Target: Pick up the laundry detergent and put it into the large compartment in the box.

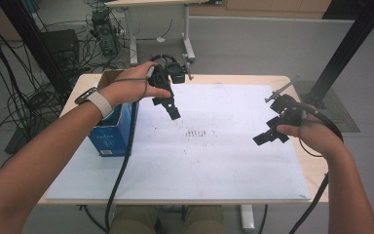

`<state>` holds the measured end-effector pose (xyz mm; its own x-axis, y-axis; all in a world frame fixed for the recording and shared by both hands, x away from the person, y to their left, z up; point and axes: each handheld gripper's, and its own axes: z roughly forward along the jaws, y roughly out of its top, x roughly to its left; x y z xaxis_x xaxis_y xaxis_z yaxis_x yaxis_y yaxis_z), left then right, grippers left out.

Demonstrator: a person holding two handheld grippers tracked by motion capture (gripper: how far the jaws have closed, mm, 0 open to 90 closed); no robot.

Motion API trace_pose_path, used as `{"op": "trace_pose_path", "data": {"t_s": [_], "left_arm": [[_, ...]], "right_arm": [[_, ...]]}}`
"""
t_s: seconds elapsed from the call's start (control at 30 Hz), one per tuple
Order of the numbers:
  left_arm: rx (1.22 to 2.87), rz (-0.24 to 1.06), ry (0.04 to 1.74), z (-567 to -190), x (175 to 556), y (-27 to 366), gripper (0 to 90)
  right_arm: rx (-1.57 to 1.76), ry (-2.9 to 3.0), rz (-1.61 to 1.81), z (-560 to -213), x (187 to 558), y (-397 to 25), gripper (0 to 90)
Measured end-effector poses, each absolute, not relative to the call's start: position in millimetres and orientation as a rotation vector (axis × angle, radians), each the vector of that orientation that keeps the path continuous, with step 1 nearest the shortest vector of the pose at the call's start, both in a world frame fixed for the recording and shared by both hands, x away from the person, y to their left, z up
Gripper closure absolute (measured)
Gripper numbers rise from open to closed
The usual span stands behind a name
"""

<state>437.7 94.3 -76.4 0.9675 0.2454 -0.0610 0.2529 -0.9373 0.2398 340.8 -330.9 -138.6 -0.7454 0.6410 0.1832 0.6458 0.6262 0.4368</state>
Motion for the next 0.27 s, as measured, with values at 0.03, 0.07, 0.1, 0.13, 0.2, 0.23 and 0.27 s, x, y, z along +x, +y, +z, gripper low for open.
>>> {"op": "trace_pose_path", "data": {"t_s": [0.03,0.07,0.1,0.13,0.2,0.23,0.27], "left_arm": [[2.87,-0.043,0.37,-76.5,437.7,94.1,10.4],[2.87,-0.043,0.371,-76.7,437.7,94.0,10.4],[2.869,-0.043,0.371,-76.8,437.8,94.1,10.4],[2.868,-0.042,0.372,-76.8,437.7,94.3,10.4],[2.866,-0.043,0.375,-77.0,437.7,94.3,10.4],[2.865,-0.042,0.376,-77.0,437.7,94.3,10.4],[2.865,-0.044,0.376,-77.0,438.0,94.2,10.4]], "right_arm": [[-1.12,-2.822,-0.766,-138.7,340.4,-331.4,7.3],[-1.121,-2.822,-0.765,-138.7,340.1,-331.6,7.3],[-1.122,-2.822,-0.767,-138.9,339.6,-332.0,7.3],[-1.121,-2.823,-0.767,-139.0,339.2,-332.5,7.3],[-1.124,-2.822,-0.767,-139.0,338.5,-332.8,7.3],[-1.125,-2.822,-0.767,-139.0,338.3,-332.9,7.3],[-1.124,-2.823,-0.768,-139.0,338.2,-333.3,7.3]]}}
